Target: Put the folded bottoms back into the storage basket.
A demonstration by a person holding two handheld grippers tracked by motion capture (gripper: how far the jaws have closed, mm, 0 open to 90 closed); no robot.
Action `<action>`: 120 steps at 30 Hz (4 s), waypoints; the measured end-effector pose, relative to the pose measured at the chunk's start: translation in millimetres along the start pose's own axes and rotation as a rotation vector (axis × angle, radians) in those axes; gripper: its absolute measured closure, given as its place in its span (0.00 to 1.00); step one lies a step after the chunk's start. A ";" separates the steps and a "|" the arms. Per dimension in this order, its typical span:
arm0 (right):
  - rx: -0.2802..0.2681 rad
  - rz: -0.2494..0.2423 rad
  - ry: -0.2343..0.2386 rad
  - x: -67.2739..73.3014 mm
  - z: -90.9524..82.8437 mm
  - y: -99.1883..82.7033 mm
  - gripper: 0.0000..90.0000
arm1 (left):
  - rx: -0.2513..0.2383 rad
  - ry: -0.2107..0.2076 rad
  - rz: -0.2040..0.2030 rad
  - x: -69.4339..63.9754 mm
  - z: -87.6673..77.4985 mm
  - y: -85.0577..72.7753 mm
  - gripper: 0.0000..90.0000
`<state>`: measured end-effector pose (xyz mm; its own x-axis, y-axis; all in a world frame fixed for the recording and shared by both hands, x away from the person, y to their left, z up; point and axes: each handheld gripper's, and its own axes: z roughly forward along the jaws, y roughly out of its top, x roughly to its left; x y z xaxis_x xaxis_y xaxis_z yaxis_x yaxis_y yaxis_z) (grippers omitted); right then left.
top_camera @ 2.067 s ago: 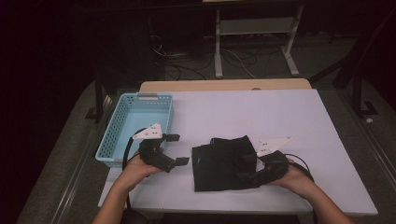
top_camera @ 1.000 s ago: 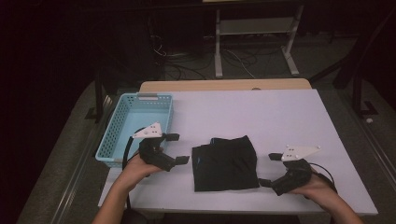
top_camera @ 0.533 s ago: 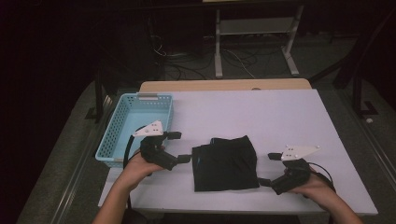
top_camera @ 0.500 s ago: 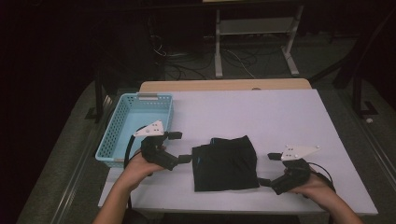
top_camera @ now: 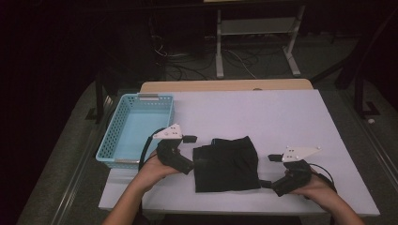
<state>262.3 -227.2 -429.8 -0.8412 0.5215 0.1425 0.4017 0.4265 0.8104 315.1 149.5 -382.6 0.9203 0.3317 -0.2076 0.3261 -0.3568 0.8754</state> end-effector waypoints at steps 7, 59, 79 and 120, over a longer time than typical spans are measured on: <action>0.000 0.003 0.000 -0.2 -0.7 -0.1 0.00 | 0.031 0.026 0.000 0.4 19.2 1.6 0.00; 0.037 -0.007 0.006 -1.6 4.0 -4.4 0.00 | 0.266 0.331 -0.126 33.2 60.1 -41.8 0.32; 0.066 -0.010 0.007 3.4 2.3 -2.7 0.07 | 0.304 0.241 -0.140 29.2 63.2 -34.7 0.82; 0.245 -0.193 0.012 30.0 29.1 -8.1 0.83 | 0.309 0.237 -0.141 29.7 63.3 -33.8 0.82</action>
<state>244.4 -193.5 -448.6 -0.9142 0.4052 0.0070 0.3079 0.6832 0.6622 345.1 116.1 -446.0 0.7982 0.5753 -0.1785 0.5284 -0.5266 0.6660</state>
